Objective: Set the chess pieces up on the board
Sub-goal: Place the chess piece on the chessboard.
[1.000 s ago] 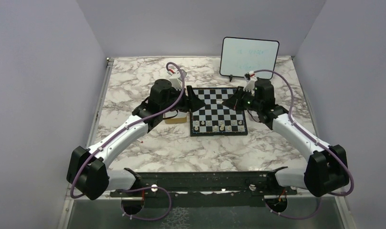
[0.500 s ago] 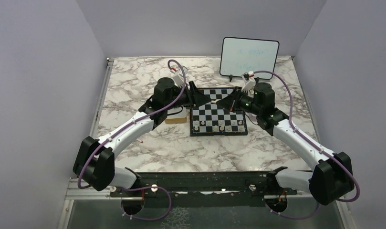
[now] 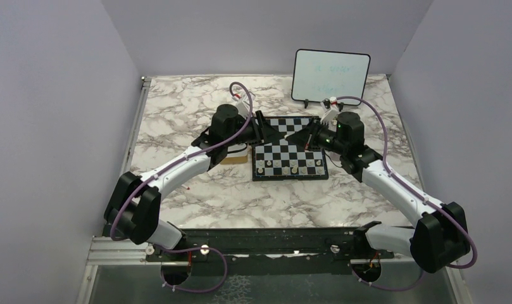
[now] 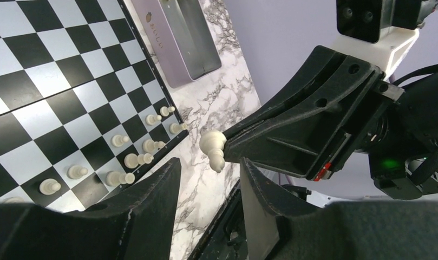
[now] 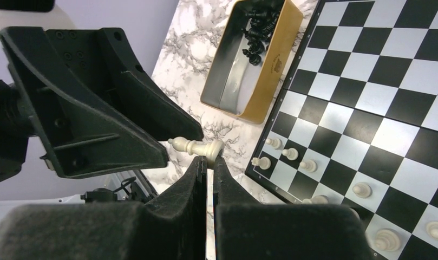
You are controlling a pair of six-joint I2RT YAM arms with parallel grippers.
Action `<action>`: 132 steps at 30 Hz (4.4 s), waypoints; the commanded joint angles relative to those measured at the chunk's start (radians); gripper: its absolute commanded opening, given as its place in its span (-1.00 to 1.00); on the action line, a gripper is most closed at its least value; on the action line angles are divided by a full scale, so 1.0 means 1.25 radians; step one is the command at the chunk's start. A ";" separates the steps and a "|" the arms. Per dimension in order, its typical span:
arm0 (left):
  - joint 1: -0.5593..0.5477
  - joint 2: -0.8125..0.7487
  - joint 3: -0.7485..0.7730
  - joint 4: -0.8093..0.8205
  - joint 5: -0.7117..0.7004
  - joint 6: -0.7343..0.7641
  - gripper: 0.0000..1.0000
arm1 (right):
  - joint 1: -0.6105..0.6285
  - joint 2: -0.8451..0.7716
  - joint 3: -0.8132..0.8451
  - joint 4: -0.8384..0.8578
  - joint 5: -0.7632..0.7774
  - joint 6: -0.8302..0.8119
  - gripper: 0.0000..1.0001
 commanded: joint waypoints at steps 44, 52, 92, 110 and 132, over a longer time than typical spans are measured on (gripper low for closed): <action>-0.135 0.031 0.203 -0.498 -0.286 0.372 -0.86 | 0.005 -0.207 -0.062 -0.115 0.114 -0.126 1.00; -0.190 0.109 0.256 -0.600 -0.358 0.397 -0.86 | 0.005 -0.273 -0.070 -0.196 0.184 -0.152 1.00; -0.250 0.365 0.398 -0.673 -0.484 0.403 -0.76 | 0.005 -0.435 -0.090 -0.260 0.319 -0.161 1.00; -0.259 0.391 0.409 -0.673 -0.490 0.406 -0.70 | 0.005 -0.441 -0.088 -0.264 0.328 -0.167 1.00; -0.264 0.420 0.436 -0.673 -0.494 0.411 -0.70 | 0.005 -0.446 -0.072 -0.281 0.340 -0.183 1.00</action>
